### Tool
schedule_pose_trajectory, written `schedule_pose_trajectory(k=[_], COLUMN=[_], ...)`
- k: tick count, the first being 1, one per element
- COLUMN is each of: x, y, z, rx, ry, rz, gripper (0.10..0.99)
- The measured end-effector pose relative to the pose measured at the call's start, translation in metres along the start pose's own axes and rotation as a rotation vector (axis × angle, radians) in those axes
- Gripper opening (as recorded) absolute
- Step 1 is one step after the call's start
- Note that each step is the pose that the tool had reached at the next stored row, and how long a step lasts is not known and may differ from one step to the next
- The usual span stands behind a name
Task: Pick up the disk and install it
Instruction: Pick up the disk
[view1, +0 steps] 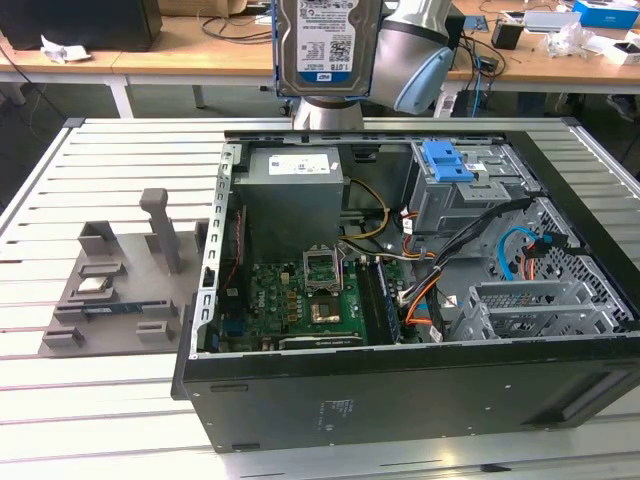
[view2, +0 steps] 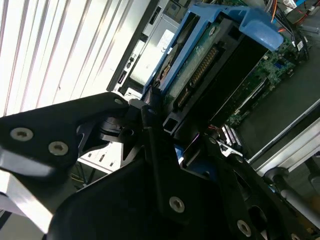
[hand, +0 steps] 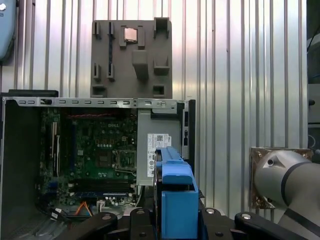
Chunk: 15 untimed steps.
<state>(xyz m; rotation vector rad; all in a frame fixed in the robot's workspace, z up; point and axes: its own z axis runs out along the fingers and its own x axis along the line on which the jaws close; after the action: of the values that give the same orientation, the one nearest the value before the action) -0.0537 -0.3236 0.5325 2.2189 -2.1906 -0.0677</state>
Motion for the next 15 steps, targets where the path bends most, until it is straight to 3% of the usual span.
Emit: schedule_pose_trajectory(k=[15], x=[0.0005], y=[-0.0433], z=[-0.002], rx=[0.0], ry=[0.0], rz=[0.0], gripper=[0.365])
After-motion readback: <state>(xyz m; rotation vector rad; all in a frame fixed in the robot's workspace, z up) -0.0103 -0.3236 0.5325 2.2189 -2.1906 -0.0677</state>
